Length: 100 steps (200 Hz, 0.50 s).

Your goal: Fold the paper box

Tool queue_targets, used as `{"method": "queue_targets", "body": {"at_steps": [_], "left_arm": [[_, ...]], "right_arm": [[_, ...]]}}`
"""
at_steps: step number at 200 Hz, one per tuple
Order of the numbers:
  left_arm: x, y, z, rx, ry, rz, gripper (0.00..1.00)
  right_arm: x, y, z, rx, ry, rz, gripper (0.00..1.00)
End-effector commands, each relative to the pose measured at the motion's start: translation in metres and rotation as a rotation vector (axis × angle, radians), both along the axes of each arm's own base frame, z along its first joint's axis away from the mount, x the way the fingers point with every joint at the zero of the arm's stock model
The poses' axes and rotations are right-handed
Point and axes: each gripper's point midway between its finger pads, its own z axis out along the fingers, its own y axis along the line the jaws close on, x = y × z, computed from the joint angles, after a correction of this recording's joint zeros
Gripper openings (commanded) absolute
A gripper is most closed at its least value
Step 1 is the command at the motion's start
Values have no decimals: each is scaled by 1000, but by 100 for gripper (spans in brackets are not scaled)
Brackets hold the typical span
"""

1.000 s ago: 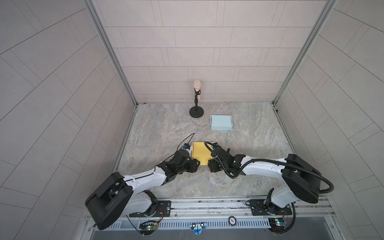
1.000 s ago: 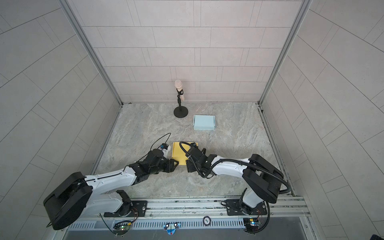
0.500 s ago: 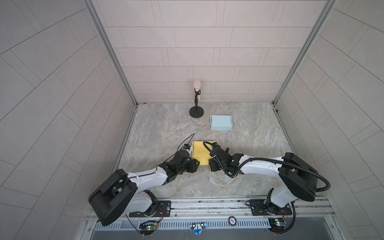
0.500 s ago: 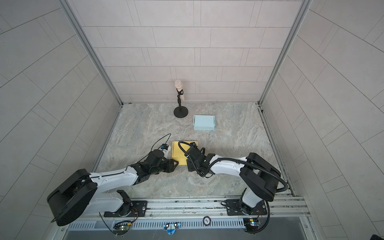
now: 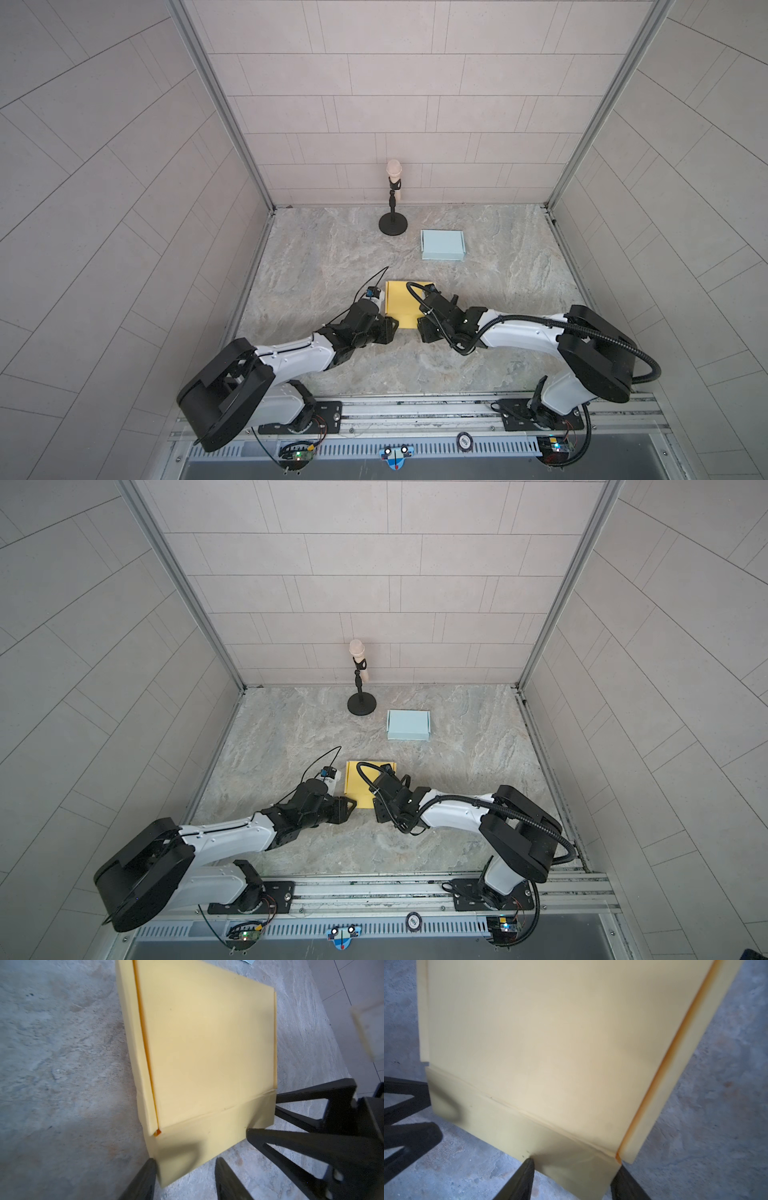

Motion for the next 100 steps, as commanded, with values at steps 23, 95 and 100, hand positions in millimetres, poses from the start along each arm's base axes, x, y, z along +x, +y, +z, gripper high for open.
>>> {"method": "queue_targets", "body": {"at_steps": [23,95,100], "left_arm": [[7,-6,9,-17,-54,-15,48],[8,-4,8,-1,-55,-8,48],[8,-4,8,0,-54,-8,48]], "right_arm": [[5,10,16,61,-26,3,61],[4,-2,19,74,-26,-17,63],[4,-2,19,74,-26,-18,63]]}}
